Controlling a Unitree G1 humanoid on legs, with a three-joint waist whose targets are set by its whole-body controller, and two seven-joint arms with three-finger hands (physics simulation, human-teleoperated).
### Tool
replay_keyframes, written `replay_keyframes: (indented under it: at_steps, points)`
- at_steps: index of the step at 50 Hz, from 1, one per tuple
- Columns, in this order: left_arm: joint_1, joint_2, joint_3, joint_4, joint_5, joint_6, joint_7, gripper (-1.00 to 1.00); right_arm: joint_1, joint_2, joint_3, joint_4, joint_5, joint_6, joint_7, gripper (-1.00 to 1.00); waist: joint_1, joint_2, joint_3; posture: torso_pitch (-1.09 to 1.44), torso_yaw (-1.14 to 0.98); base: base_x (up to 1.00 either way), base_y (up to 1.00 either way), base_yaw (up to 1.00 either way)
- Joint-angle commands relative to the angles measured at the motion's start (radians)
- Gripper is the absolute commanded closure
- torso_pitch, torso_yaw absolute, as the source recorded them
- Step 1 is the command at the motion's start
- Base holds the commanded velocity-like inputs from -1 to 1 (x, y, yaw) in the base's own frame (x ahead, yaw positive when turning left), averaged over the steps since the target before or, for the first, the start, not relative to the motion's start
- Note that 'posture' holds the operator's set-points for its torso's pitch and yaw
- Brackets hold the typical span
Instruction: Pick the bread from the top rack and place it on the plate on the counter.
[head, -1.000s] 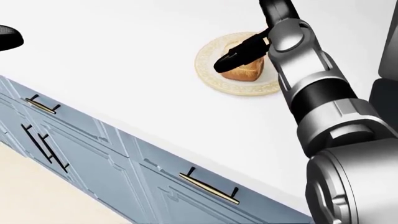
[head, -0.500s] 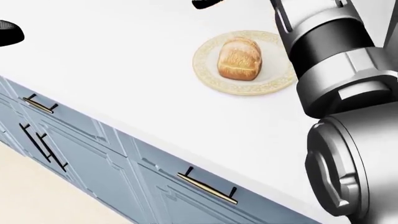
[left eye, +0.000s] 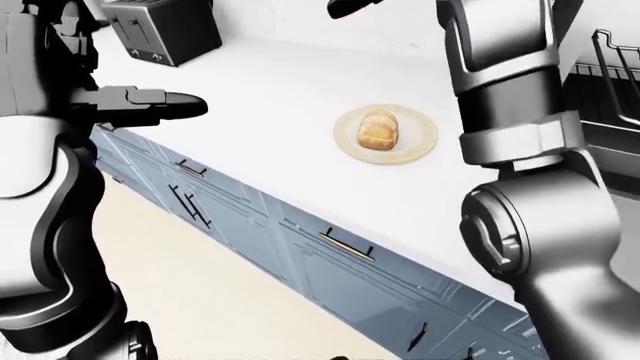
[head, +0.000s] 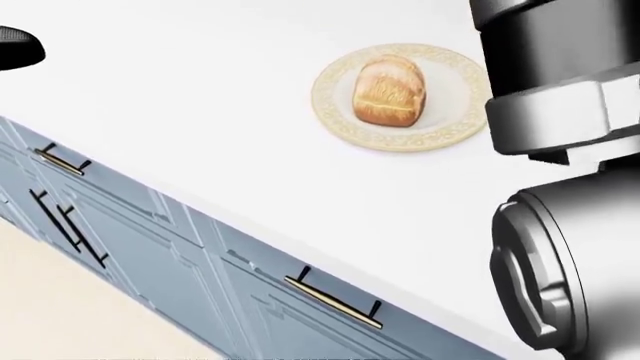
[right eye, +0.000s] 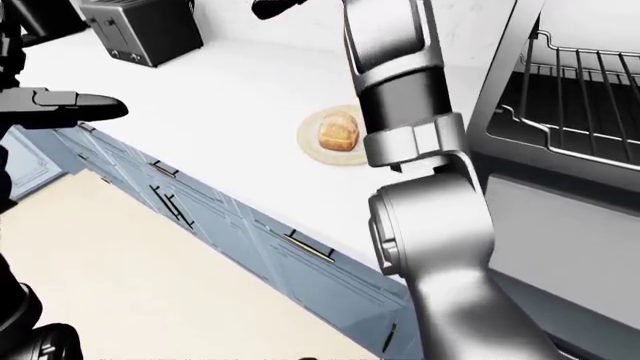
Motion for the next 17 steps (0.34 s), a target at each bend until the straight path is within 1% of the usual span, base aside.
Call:
replay_keyframes:
  at_steps: [1,8,12,17]
  points:
    - [-0.03,0.015,0.014,-0.016,0.01,-0.028,0.005,-1.0,-0.039,-0.007,-0.002,-0.097,-0.007,0.051,0.016,-1.0,0.001,0.0,-0.03,0.0,0.9,0.0,0.0,0.0]
    - [-0.03,0.011,0.012,-0.015,0.014,-0.029,0.0,-1.0,-0.02,0.017,0.006,-0.3,-0.022,0.196,0.059,-1.0,0.003,-0.002,-0.026,0.0,0.9,0.0,0.0,0.0]
    - [-0.025,0.013,0.017,-0.02,0.013,-0.026,-0.004,-1.0,-0.012,0.01,0.015,-0.4,-0.04,0.274,0.098,-1.0,0.003,-0.004,-0.025,0.0,0.9,0.0,0.0,0.0]
    - [-0.028,0.016,0.019,-0.022,0.013,-0.022,-0.004,-1.0,0.012,0.02,0.025,-0.539,-0.072,0.377,0.143,-1.0,0.006,-0.006,-0.022,0.0,0.9,0.0,0.0,0.0]
